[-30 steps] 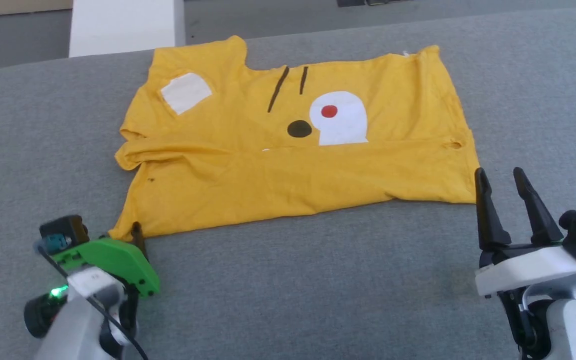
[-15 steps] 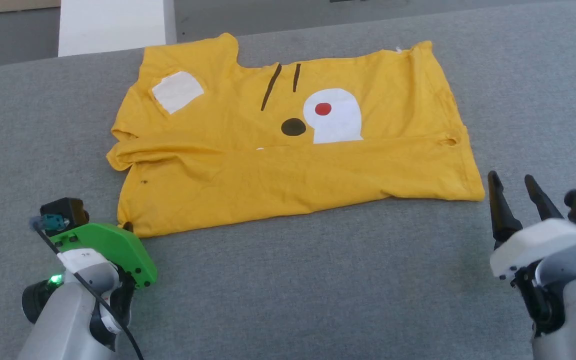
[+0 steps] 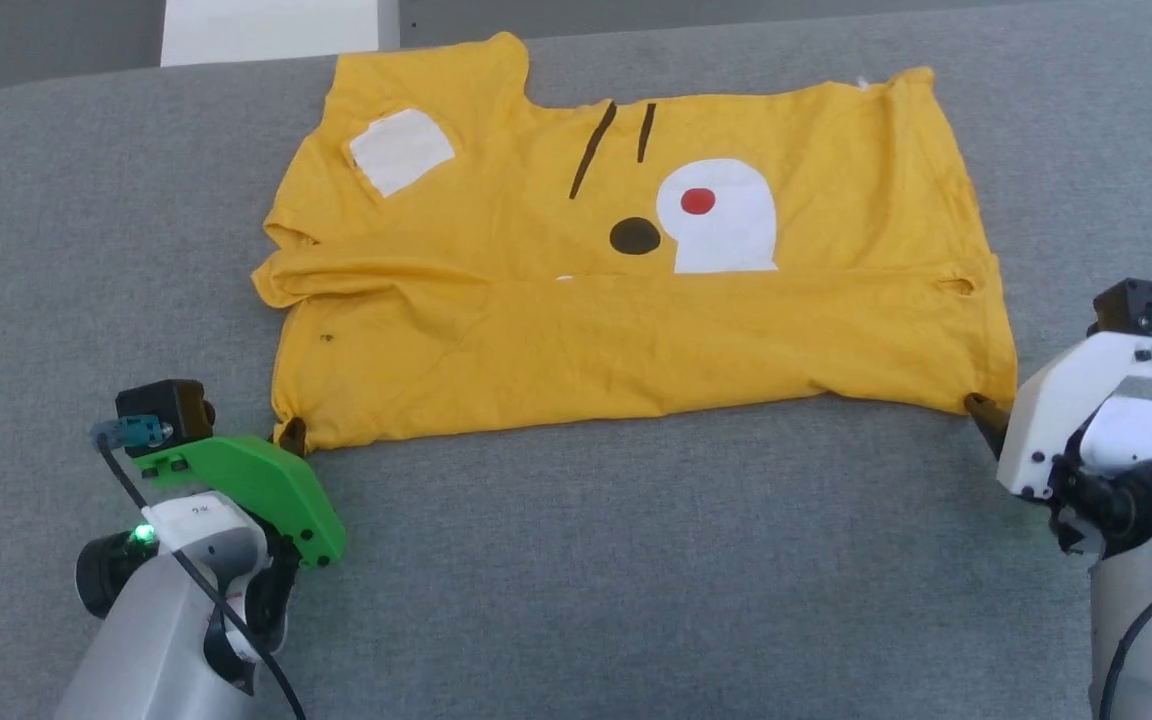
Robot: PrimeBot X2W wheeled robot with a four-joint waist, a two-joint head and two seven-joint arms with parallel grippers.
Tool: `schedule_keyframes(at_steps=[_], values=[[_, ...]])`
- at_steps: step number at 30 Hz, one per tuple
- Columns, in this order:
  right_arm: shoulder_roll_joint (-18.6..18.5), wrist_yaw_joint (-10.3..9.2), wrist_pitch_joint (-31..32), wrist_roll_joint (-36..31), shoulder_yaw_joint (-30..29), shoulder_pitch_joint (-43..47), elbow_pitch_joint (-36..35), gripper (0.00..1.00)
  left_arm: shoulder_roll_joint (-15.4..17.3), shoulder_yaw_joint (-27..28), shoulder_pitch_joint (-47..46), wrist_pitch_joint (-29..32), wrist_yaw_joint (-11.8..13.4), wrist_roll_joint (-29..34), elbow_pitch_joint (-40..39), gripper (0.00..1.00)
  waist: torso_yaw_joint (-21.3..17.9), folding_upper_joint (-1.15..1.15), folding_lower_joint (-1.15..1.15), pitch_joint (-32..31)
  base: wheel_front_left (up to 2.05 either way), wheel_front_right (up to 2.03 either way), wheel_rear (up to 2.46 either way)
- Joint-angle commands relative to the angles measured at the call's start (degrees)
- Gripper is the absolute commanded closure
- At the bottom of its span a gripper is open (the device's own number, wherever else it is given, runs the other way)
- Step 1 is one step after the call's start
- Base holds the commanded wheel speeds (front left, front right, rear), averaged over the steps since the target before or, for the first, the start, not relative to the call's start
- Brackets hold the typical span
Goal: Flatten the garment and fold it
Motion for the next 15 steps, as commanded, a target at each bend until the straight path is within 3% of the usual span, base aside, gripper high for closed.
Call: schedule_keyframes(at_steps=[1, 2, 3, 7, 10, 15], values=[[0.21, -0.09, 2.35, -0.33, -0.17, 0.18, 0.48, 0.55, -0.58, -0.81, 0.40, 0.20, -0.30, 0.26, 1.35, 1.00, 0.43, 0.00, 0.00, 0.36, 0.00, 0.00, 0.00], [0.22, -0.09, 3.56, -0.32, -0.16, 0.23, -0.06, 0.75, -0.60, -0.88, 0.38, -0.21, -0.51, 0.31, 1.45, 1.00, 0.52, 0.00, 0.00, 0.39, 0.00, 0.00, 0.00], [0.22, -0.09, 3.92, -0.48, -0.10, 0.27, -0.77, 1.00, -0.61, -0.89, 0.38, -0.53, -0.66, 0.32, 1.56, 1.00, 0.55, 0.00, 0.00, 0.41, 0.00, 0.00, 0.00], [0.22, -0.09, 2.13, -0.53, -0.05, 0.80, -4.14, 1.00, -0.34, -0.91, 0.34, -3.31, -1.32, 1.12, 1.62, 1.00, 0.67, 0.00, 0.00, -0.02, 0.00, 0.00, 0.00], [0.22, -0.09, -3.21, 0.30, -0.39, 1.62, -6.82, 1.00, 0.40, -0.29, 0.61, -7.60, -1.14, 2.75, 1.42, 1.00, 0.65, 0.00, 0.00, -1.29, 0.00, 0.00, 0.00], [0.22, -0.09, -9.61, 3.06, -1.27, 6.50, -10.78, 1.00, 1.77, 0.38, 4.35, -13.05, 0.63, 5.43, -0.90, 1.00, 0.80, 0.00, 0.00, -4.47, 0.00, 0.00, 0.00]])
